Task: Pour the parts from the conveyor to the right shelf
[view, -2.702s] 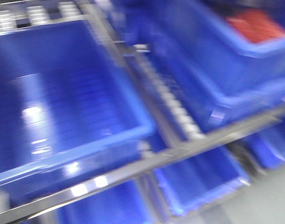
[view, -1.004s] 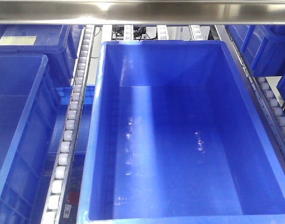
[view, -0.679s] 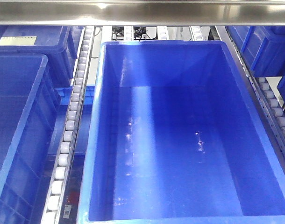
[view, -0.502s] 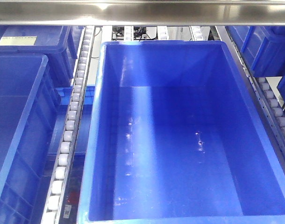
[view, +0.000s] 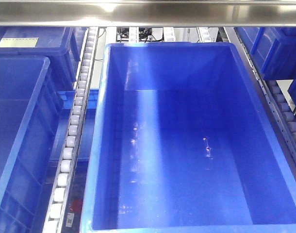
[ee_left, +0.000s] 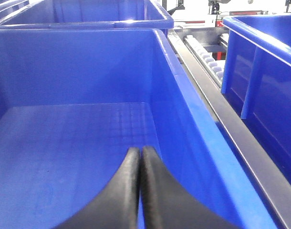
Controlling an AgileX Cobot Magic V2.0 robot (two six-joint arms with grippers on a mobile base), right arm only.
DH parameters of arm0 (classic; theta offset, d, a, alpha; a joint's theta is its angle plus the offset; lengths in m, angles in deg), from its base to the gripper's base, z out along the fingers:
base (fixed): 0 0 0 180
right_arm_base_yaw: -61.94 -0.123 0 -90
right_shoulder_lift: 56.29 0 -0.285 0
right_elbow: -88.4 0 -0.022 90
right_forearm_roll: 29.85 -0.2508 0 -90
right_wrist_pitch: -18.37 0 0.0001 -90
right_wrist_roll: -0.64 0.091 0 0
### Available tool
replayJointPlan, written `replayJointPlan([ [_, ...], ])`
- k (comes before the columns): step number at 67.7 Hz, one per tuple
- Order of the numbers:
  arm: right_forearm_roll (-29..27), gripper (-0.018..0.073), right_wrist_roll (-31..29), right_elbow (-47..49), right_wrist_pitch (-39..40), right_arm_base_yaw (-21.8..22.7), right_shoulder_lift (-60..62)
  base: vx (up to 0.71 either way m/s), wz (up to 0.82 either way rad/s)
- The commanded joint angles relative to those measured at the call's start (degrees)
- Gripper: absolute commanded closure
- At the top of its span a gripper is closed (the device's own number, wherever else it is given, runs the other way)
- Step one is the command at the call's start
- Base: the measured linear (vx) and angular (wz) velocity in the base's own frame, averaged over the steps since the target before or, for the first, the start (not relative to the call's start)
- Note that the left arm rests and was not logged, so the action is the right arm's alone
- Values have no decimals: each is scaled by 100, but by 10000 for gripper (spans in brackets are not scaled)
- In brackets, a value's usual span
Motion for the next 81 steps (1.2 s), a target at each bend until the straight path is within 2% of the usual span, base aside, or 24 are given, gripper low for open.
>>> replayJointPlan([
  [1, -15, 565, -243, 391, 595, -215, -646, 0, 0],
  [9, -15, 565, -280, 892, 696, -696, -1628, 0, 0],
  [24, -20, 565, -324, 2026, 434, -1212, -3583, 0, 0],
  [42, -39, 565, -260, 3598, -414, -1784, -5762, 0, 0],
  [50, 0, 565, 8, 4281, -784, -2090, -6704, 0, 0],
  [67, 4, 565, 784, 5347, -1392, -2212, -8341, 0, 0],
  [81, 4, 565, 906, 5900, -1737, -2212, -9376, 0, 0],
])
